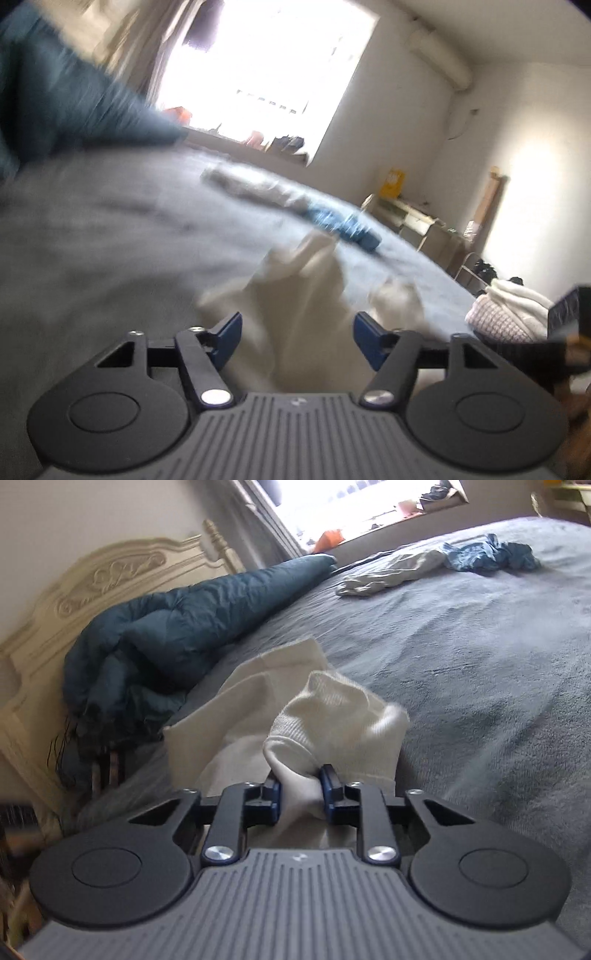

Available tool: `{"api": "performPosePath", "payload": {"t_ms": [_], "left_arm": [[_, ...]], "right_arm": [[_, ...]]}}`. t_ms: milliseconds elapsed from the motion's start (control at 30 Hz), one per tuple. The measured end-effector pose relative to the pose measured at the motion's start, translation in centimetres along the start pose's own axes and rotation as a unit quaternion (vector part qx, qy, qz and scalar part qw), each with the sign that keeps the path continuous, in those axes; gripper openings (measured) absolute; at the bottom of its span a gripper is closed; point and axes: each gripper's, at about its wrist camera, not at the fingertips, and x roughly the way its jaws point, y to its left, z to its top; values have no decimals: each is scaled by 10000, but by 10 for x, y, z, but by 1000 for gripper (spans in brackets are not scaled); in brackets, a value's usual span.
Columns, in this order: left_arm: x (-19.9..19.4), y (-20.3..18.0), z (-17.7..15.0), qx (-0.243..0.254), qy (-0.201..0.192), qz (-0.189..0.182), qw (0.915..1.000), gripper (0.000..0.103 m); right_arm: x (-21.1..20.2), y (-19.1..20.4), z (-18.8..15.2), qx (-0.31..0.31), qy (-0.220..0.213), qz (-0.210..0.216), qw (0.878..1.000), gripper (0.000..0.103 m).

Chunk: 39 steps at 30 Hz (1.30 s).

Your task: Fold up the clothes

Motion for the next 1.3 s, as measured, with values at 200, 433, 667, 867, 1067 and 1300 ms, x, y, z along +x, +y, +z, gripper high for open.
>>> {"api": "performPosePath", "payload": {"t_ms": [200,433,667,867,1067,1300], "left_arm": [[32,-36,25,661,-58,40,9978,81],[62,-51,5,1238,495,551,9895,49],[42,-51,-2,1157,454,462,9912,12],[-2,-53,-6,1027,167,168,9944,11],[-40,-50,-30,1197,35,-379,9921,5],[-33,-38,-58,1207,428,-659,9896,6]], "right_arm": [[-12,17,-22,-437,73,132,9989,13],[-24,18,-44,-424,82,255,9987,7],[-30,4,-46,-145,11,441,9989,5],[-35,-9,-47,148,-3,577,9982,5],[-40,-10,-40,272,109,700,9971,8],[-59,10,4,-391,-94,416,9983,25]]}}
